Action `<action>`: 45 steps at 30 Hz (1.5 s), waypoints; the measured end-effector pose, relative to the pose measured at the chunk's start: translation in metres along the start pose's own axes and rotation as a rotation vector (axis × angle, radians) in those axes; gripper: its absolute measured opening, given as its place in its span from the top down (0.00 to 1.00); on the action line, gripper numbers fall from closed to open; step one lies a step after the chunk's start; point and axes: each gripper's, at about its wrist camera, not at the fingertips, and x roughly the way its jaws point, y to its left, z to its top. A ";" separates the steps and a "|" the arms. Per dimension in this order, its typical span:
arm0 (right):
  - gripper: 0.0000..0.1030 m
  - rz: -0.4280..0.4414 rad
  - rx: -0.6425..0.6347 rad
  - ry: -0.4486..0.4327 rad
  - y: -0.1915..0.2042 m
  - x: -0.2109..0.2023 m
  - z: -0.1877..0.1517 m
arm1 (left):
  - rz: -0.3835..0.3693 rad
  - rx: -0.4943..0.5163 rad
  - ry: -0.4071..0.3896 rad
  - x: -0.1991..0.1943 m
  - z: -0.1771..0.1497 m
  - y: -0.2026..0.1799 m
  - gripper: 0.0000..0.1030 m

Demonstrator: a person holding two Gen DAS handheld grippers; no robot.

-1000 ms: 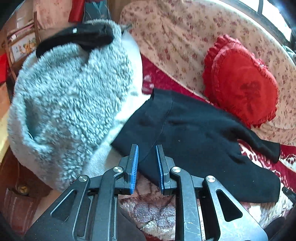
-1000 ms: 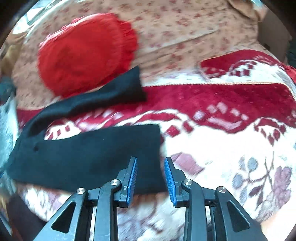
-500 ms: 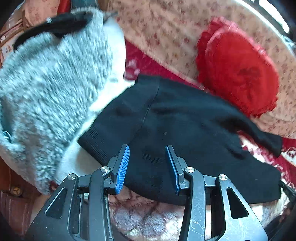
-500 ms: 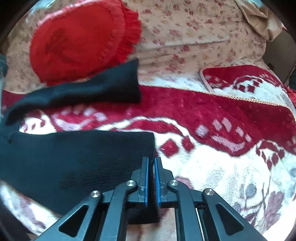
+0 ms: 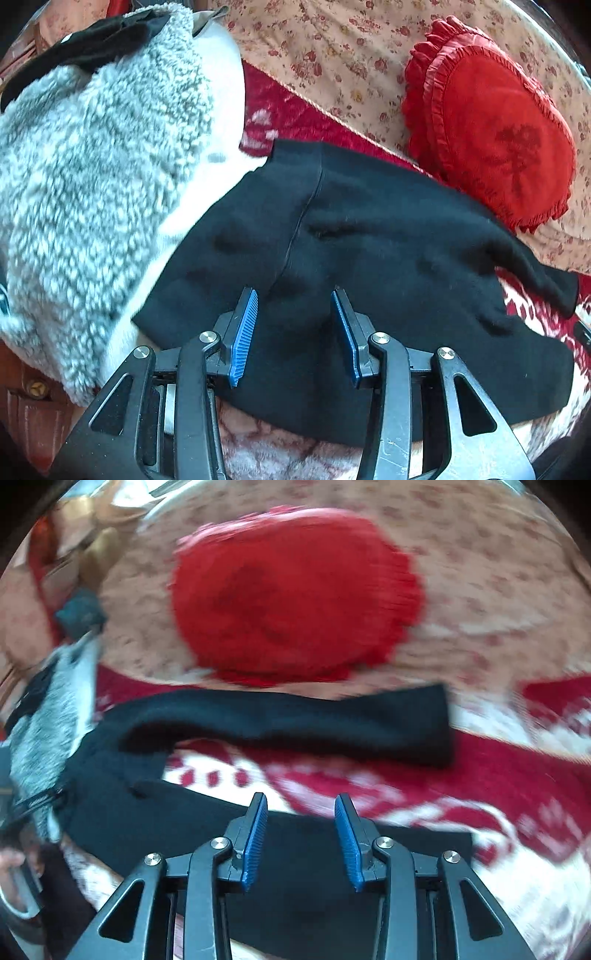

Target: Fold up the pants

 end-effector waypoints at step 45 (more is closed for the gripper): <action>0.92 0.374 -0.556 -0.055 0.233 0.069 0.080 | -0.077 -0.215 -0.129 -0.020 0.066 0.079 0.44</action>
